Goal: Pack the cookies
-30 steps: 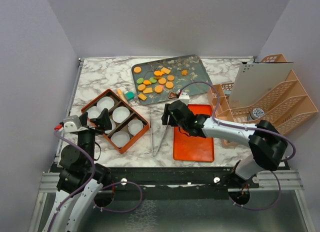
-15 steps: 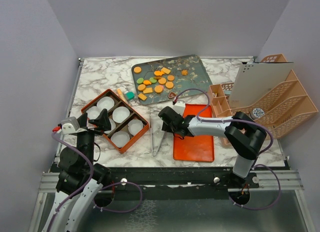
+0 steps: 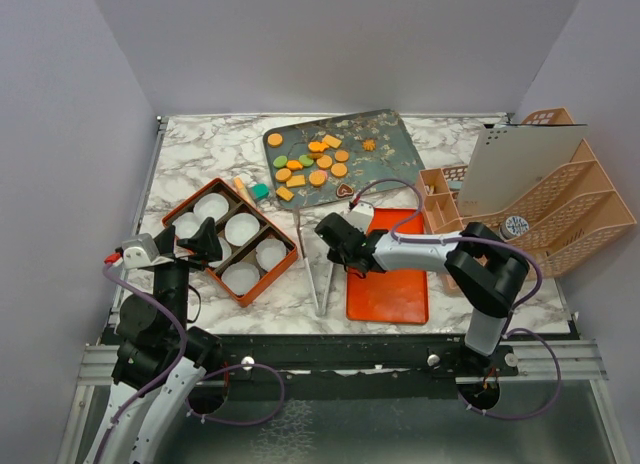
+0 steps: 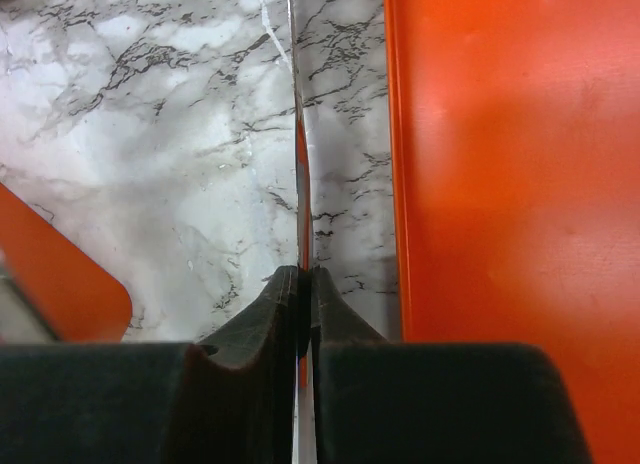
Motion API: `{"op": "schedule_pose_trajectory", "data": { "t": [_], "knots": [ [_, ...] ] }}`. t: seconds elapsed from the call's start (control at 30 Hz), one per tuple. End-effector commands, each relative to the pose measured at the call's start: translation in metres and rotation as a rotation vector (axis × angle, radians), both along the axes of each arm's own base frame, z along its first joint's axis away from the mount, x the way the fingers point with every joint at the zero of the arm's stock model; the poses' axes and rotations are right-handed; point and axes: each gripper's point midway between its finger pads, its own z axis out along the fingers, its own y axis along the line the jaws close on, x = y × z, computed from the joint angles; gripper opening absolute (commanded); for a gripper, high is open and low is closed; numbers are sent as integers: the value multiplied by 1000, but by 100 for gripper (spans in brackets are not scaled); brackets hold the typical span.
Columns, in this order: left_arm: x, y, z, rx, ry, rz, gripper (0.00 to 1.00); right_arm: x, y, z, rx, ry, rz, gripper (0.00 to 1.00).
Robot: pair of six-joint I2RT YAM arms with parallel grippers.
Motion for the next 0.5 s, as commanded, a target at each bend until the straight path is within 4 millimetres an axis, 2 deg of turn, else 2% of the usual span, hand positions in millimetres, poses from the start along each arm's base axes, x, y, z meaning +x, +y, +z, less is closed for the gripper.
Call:
{"op": "schedule_pose_trajectory", "data": {
  "t": [0.0, 0.07, 0.3, 0.47],
  "knots": [
    [-1, 2, 4, -22, 6, 10, 99, 0, -11, 8, -1, -38, -55, 4],
    [1, 0, 2, -23, 12, 3, 99, -1, -14, 12, 12, -47, -66, 0],
    [5, -9, -4, -57, 45, -33, 99, -1, -22, 34, 76, -100, -97, 0],
    [11, -28, -11, -97, 92, -114, 99, -2, -24, 55, 118, -151, -82, 0]
  ]
}}
